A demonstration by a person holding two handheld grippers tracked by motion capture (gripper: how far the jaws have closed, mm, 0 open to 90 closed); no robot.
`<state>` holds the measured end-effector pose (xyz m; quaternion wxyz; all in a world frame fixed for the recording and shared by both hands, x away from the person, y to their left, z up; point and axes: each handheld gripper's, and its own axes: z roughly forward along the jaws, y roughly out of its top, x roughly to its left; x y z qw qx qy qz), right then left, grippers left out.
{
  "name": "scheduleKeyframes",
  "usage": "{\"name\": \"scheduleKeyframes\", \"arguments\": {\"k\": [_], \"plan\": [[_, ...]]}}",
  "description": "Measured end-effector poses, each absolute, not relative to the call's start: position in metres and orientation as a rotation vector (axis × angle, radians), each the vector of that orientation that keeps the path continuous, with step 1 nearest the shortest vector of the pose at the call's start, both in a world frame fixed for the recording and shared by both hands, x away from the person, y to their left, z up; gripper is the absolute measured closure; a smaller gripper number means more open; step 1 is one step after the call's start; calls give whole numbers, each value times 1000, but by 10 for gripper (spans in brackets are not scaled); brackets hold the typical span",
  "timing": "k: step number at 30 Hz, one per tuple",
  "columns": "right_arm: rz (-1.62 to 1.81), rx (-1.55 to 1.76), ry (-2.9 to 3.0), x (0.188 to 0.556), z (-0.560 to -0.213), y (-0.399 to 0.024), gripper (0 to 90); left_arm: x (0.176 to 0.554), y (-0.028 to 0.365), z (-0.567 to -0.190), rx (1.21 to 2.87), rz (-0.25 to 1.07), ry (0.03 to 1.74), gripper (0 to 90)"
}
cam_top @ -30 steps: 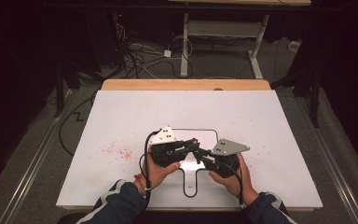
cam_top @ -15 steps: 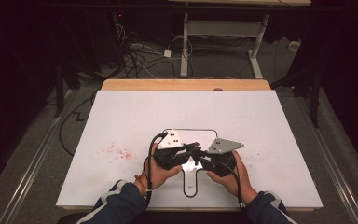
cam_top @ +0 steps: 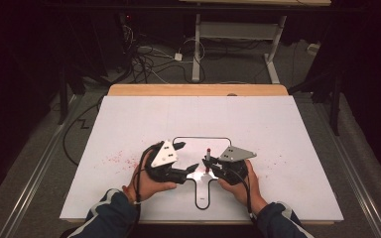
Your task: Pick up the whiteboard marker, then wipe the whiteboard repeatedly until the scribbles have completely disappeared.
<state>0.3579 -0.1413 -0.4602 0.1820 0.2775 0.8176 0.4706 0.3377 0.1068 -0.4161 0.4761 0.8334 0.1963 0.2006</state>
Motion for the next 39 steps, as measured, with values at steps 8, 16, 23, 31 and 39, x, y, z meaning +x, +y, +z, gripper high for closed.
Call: {"name": "scheduleKeyframes", "arguments": {"k": [8, 16, 23, 31, 39], "plan": [[1342, 742, 2296, 358, -461, -139, 820, 321, 177, -438, 2094, 672, 577, 208], [1399, 712, 2289, 355, -454, -132, 820, 304, 220, -462, 2114, 635, 739, 208], [1419, 700, 2304, 355, -454, -128, 820, 300, 227, -468, 2140, 666, 765, 208], [1422, 668, 2330, 356, -456, -116, 820, 299, 231, -469, 2150, 684, 767, 208], [1412, 663, 2344, 359, -458, -108, 820, 297, 232, -471, 2166, 686, 768, 208]]}}
